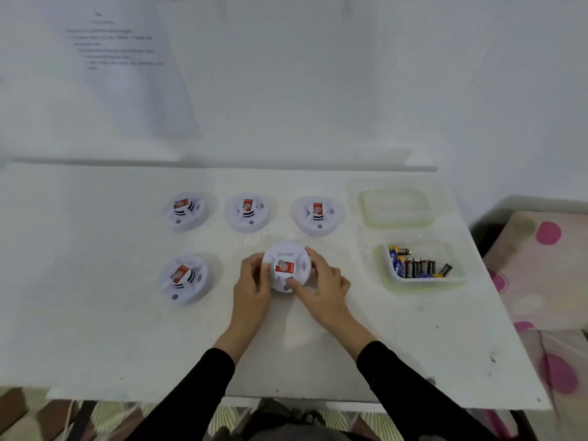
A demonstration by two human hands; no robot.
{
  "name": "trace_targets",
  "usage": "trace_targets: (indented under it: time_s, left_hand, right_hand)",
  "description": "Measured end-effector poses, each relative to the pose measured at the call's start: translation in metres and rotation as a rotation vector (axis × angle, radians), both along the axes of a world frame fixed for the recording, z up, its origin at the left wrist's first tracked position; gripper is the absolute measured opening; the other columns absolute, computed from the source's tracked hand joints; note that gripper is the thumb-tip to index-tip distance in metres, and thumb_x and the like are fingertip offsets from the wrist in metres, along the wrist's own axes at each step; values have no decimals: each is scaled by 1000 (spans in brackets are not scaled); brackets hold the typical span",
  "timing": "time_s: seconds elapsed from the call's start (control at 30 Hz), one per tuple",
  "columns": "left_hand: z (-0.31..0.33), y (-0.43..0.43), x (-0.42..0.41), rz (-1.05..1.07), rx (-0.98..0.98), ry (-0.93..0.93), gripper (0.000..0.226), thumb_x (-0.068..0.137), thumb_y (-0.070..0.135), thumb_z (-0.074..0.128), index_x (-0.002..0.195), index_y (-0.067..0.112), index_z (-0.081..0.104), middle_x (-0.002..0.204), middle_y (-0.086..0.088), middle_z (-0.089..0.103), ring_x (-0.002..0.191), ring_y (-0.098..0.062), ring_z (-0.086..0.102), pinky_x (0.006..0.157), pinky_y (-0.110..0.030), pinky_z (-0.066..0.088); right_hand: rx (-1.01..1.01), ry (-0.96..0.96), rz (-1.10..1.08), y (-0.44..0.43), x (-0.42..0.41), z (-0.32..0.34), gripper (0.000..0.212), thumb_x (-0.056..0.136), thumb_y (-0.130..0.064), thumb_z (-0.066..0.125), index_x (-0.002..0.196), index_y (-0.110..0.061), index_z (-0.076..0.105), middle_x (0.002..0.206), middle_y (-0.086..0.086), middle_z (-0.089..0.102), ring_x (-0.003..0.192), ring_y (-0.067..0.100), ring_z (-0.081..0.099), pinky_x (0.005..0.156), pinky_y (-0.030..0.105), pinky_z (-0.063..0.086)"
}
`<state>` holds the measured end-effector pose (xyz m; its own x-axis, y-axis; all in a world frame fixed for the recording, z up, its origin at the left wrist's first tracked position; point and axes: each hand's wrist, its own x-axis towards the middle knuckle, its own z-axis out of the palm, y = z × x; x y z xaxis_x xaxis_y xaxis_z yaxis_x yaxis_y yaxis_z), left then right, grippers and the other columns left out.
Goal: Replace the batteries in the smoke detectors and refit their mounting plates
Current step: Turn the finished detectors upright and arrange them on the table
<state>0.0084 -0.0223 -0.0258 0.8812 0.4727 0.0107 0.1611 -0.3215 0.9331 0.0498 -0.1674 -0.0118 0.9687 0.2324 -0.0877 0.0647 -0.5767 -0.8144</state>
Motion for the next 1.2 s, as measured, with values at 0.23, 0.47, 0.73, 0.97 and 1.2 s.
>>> trace_targets:
  time_s: [0.23, 0.47, 0.73, 0.97, 1.2]
  left_hand:
    - [10, 22, -6, -27, -98, -13, 30, 99, 24, 57, 128, 28, 50, 117, 20, 63, 100, 4, 65, 80, -13, 51]
    - [14, 34, -7, -129, -71, -6, 33, 100, 27, 56, 133, 28, 57, 124, 17, 65, 108, -2, 65, 85, -16, 53]
    - [9, 38, -8, -198, -124, -52, 31, 99, 15, 58, 130, 20, 55, 115, 18, 65, 96, 6, 67, 75, -12, 51]
    - [3, 40, -9, -210, -146, -84, 33, 99, 16, 58, 132, 16, 55, 117, 19, 64, 100, 1, 67, 82, -20, 55]
    - [3, 38, -11, -207, -154, -88, 35, 99, 21, 57, 134, 17, 55, 114, 27, 66, 101, -2, 68, 84, -26, 57]
  right_hand:
    - [-19, 42, 122, 2, 0, 4, 80, 71, -59, 64, 141, -43, 28, 129, -21, 49, 117, 7, 41, 96, 28, 17]
    - [-3, 69, 63, 11, -1, 13, 76, 71, -47, 72, 130, -58, 25, 121, -25, 48, 112, 7, 40, 97, 29, 19]
    - [24, 104, 62, 9, -2, 11, 75, 74, -43, 74, 132, -57, 29, 124, -17, 51, 118, 9, 38, 103, 30, 18]
    - [35, 75, 42, 9, -6, 11, 74, 75, -42, 75, 131, -59, 30, 121, -19, 52, 118, 6, 40, 102, 29, 18]
    - [42, 64, 42, 10, -7, 9, 73, 77, -42, 74, 134, -57, 30, 121, -18, 52, 118, 8, 39, 103, 30, 18]
